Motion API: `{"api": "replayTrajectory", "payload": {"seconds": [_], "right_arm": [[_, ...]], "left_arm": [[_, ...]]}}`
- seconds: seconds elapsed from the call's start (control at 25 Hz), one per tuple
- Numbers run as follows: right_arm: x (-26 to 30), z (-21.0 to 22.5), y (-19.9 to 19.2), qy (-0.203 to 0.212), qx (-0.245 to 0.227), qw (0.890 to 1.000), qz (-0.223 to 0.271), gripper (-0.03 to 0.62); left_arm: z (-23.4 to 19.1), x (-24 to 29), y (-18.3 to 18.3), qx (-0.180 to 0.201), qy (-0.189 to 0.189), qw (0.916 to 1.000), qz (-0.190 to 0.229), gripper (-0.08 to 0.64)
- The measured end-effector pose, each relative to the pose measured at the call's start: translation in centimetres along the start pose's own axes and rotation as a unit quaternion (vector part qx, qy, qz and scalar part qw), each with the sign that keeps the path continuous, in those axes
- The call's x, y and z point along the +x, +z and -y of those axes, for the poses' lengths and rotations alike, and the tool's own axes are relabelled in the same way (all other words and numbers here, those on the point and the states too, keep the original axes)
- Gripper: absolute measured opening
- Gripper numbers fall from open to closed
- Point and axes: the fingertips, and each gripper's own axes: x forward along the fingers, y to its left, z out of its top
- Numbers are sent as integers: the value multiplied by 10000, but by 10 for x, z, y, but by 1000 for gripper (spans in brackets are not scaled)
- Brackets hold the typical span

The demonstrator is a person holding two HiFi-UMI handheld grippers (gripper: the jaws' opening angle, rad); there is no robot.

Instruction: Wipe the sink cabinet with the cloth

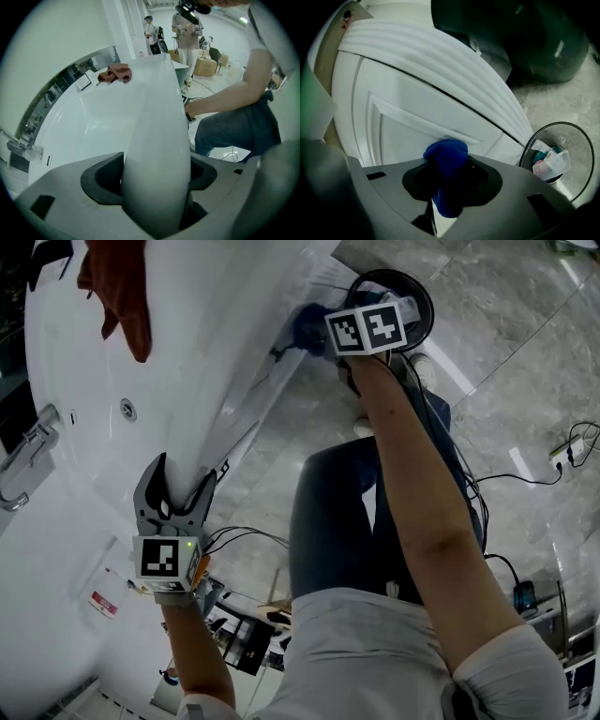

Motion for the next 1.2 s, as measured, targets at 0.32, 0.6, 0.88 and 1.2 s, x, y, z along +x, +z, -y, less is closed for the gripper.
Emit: {"api": "replayTrajectory", "payload": {"seconds": [0.32, 0.6, 0.88, 1.2], "right_arm": [[2, -4, -7, 58, 488, 9971, 579, 106], [14, -20, -28, 218, 722, 9942, 760, 106], [25, -35, -47, 365, 830, 9919, 893, 104], [46, -73, -87, 475, 264, 9978, 380, 103]], "left_arm": [[0, 1, 0, 28, 38, 10000, 17, 336], [-1, 0, 1, 42, 72, 10000, 29, 336], [-2, 0, 1, 52, 64, 10000, 33, 336], [-1, 1, 2, 47, 60, 10000, 38, 336]]}}
